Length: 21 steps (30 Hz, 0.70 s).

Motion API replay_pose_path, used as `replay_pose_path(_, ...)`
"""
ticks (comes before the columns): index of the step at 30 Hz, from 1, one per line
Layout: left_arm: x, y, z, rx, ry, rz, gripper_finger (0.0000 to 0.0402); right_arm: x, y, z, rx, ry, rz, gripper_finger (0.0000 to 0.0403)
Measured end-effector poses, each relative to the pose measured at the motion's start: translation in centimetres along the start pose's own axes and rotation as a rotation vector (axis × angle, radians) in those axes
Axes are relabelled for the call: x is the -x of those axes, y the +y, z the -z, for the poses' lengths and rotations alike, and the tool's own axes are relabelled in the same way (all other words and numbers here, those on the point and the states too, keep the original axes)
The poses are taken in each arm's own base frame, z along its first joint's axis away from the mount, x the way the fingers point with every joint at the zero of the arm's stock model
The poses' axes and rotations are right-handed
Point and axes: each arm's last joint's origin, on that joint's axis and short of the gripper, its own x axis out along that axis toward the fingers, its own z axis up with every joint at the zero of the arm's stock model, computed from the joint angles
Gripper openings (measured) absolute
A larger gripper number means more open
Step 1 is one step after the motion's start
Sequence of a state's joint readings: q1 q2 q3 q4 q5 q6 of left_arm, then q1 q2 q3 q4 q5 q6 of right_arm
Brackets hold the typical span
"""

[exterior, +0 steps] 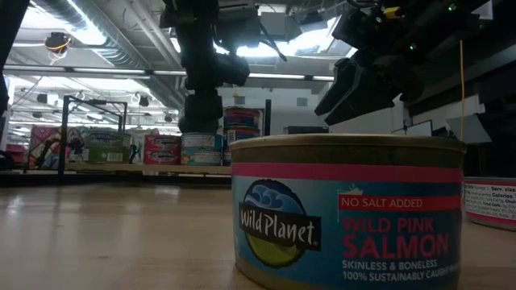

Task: Stack canned seafood by type on shelf
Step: Stack the yellow blue tuna can on top of the yellow blue tuna can on the shelf

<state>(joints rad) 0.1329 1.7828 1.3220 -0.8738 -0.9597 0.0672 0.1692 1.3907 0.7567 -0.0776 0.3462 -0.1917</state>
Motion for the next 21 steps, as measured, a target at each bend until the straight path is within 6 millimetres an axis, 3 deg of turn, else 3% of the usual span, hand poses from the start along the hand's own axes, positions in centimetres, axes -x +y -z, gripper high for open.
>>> replay_pose_path(15,-0.01,-0.05,0.0,0.009,-0.001,0.007,0.0232,0.0,0.01,0.0,0.0,0.0,0.0,0.0308)
replay_pose_path(21,-0.04,-0.01,-0.02,-0.029,-0.001,0.001,0.0243,0.0,0.01,0.0,0.0,0.0,-0.001,0.0308)
